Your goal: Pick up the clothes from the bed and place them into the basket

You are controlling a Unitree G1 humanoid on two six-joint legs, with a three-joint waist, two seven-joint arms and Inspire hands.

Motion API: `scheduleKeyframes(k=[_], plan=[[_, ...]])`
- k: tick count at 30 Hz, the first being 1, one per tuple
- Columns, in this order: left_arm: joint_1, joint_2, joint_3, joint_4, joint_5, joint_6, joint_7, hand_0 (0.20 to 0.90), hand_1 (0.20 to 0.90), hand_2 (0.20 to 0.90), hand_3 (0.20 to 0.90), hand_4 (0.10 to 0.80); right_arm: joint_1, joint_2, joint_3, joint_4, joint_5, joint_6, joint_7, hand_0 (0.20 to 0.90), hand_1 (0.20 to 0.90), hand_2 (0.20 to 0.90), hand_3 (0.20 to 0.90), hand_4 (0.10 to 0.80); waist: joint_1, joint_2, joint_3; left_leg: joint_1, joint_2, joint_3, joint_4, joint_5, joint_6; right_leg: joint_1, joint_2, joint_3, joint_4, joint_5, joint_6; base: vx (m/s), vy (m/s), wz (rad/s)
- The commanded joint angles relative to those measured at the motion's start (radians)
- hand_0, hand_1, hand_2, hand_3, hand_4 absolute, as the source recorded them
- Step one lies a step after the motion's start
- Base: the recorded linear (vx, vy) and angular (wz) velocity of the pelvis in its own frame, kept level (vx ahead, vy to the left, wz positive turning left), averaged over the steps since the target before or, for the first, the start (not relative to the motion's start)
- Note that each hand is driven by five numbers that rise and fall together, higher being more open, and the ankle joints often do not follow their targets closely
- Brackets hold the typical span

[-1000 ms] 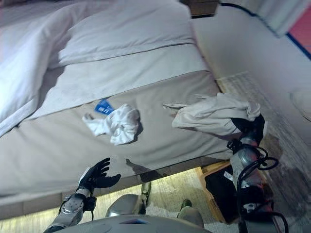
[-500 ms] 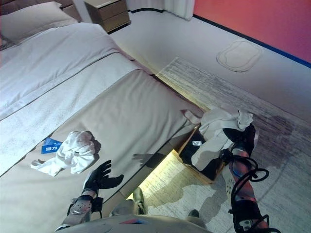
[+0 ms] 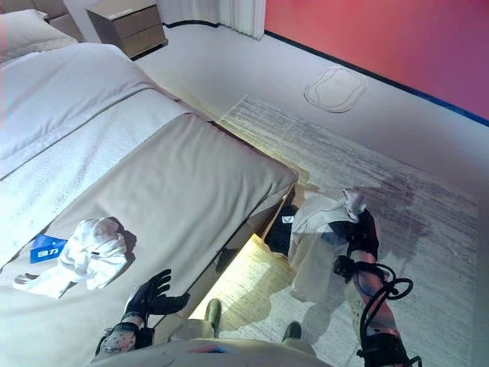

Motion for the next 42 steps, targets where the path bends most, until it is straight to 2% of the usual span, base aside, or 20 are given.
scheduleKeyframes(k=[1,5,13,17,20,22,27,29,31,34,37,38,42], plan=[[-0.039,0.013,-0.003,0.011,0.0,-0.063,0.006,0.9,0.9,0.9,0.9,0.8,-0.091,-0.059,-0.064,-0.176,-0.052,-0.175,-0.078,0.3,0.3,0.3,0.2,0.1,0.016,0.034,-0.057,-0.027,-0.021,0.016,0.011,-0.015,0.023,-0.011,0.033,-0.034,0.085,-0.004,-0.002,-0.008,-0.004,0.08],[-0.019,0.001,0.012,0.028,0.002,-0.076,-0.006,0.9,0.9,0.9,0.9,0.8,-0.095,-0.064,-0.056,-0.164,-0.055,-0.115,-0.049,0.3,0.3,0.3,0.2,0.1,0.019,0.041,-0.066,-0.034,-0.015,0.019,0.005,-0.01,0.014,-0.011,0.037,-0.04,0.067,-0.006,-0.004,-0.006,0.001,0.04],[0.006,-0.02,0.022,0.022,-0.011,-0.093,-0.003,0.9,0.9,0.9,0.9,0.8,-0.124,-0.085,-0.005,-0.085,-0.07,-0.05,-0.04,0.3,0.3,0.3,0.2,0.1,0.045,0.047,-0.051,-0.069,0.003,0.007,0.011,0.007,-0.001,-0.017,0.044,-0.067,0.066,-0.018,-0.015,0.021,-0.005,-0.04],[-0.014,-0.015,0.002,0.005,-0.053,-0.097,-0.003,0.9,0.9,0.9,0.9,0.8,-0.18,-0.115,0.018,-0.038,-0.081,-0.044,-0.11,0.3,0.3,0.3,0.2,0.1,0.061,0.062,-0.018,-0.117,0.004,-0.005,0.022,0.019,-0.003,-0.061,0.038,-0.08,0.084,-0.019,-0.021,-0.125,0.0,-0.04],[-0.049,-0.01,-0.03,0.0,-0.093,-0.124,-0.01,0.9,0.9,0.9,0.9,0.8,-0.287,-0.15,0.01,0.071,-0.063,-0.041,-0.232,0.3,0.3,0.3,0.2,0.1,0.08,0.087,0.033,-0.166,-0.005,-0.021,0.026,0.031,-0.005,-0.105,0.028,-0.095,0.1,-0.018,-0.024,-0.218,-0.023,-0.04],[-0.06,-0.007,-0.042,0.001,-0.101,-0.132,-0.014,0.9,0.9,0.9,0.9,0.8,-0.33,-0.171,-0.002,0.127,-0.055,-0.038,-0.245,0.3,0.3,0.3,0.2,0.1,0.086,0.1,0.05,-0.181,-0.008,-0.03,0.027,0.037,-0.008,-0.117,0.022,-0.103,0.108,-0.02,-0.026,-0.151,-0.01,0.02],[-0.089,-0.008,-0.112,0.004,-0.142,-0.174,-0.019,0.9,0.9,0.9,0.9,0.8,-0.543,-0.326,-0.035,0.323,-0.067,-0.012,-0.348,0.3,0.3,0.3,0.2,0.1,0.11,0.175,0.123,-0.237,-0.029,-0.068,0.027,0.068,-0.033,-0.161,-0.006,-0.134,0.137,-0.029,-0.03,-0.142,0.044,0.16],[-0.088,-0.006,-0.125,0.001,-0.139,-0.185,-0.026,0.9,0.9,0.9,0.9,0.8,-0.59,-0.378,-0.039,0.375,-0.048,-0.003,-0.372,0.3,0.3,0.3,0.2,0.1,0.118,0.189,0.134,-0.256,-0.034,-0.072,0.029,0.075,-0.038,-0.174,-0.012,-0.143,0.143,-0.033,-0.029,-0.071,0.007,0.12],[-0.09,-0.005,-0.133,-0.001,-0.143,-0.189,-0.033,0.9,0.9,0.9,0.9,0.8,-0.618,-0.409,-0.039,0.402,-0.036,0.009,-0.372,0.3,0.3,0.3,0.2,0.1,0.122,0.198,0.139,-0.268,-0.036,-0.077,0.032,0.077,-0.042,-0.182,-0.017,-0.148,0.149,-0.036,-0.03,-0.047,0.009,0.03],[-0.095,-0.001,-0.166,-0.035,-0.187,-0.201,-0.062,0.9,0.9,0.9,0.9,0.8,-0.718,-0.535,-0.027,0.502,-0.045,0.046,-0.348,0.3,0.3,0.3,0.2,0.1,0.132,0.249,0.161,-0.319,-0.053,-0.093,0.064,0.083,-0.05,-0.238,-0.042,-0.161,0.195,-0.053,-0.034,-0.092,0.093,0.05],[-0.098,-0.002,-0.188,-0.062,-0.205,-0.208,-0.071,0.9,0.9,0.9,0.9,0.8,-0.794,-0.593,-0.002,0.558,-0.066,0.064,-0.363,0.3,0.3,0.3,0.2,0.1,0.133,0.278,0.186,-0.367,-0.063,-0.09,0.112,0.08,-0.05,-0.298,-0.061,-0.156,0.244,-0.059,-0.036,-0.068,0.03,0.03],[-0.094,-0.004,-0.192,-0.078,-0.211,-0.213,-0.07,0.9,0.9,0.9,0.9,0.8,-0.814,-0.61,0.003,0.574,-0.071,0.067,-0.359,0.3,0.3,0.3,0.2,0.1,0.13,0.279,0.195,-0.373,-0.066,-0.093,0.126,0.056,-0.055,-0.314,-0.065,-0.135,0.264,-0.086,-0.026,0.0,-0.059,0.05],[-0.086,0.01,-0.191,-0.133,-0.242,-0.222,-0.095,0.9,0.9,0.9,0.9,0.8,-0.912,-0.681,0.049,0.641,-0.098,0.131,-0.348,0.3,0.3,0.3,0.2,0.1,0.127,0.308,0.254,-0.457,-0.082,-0.073,0.219,0.037,-0.043,-0.417,-0.089,-0.111,0.35,-0.1,-0.029,-0.094,-0.034,0.04]])
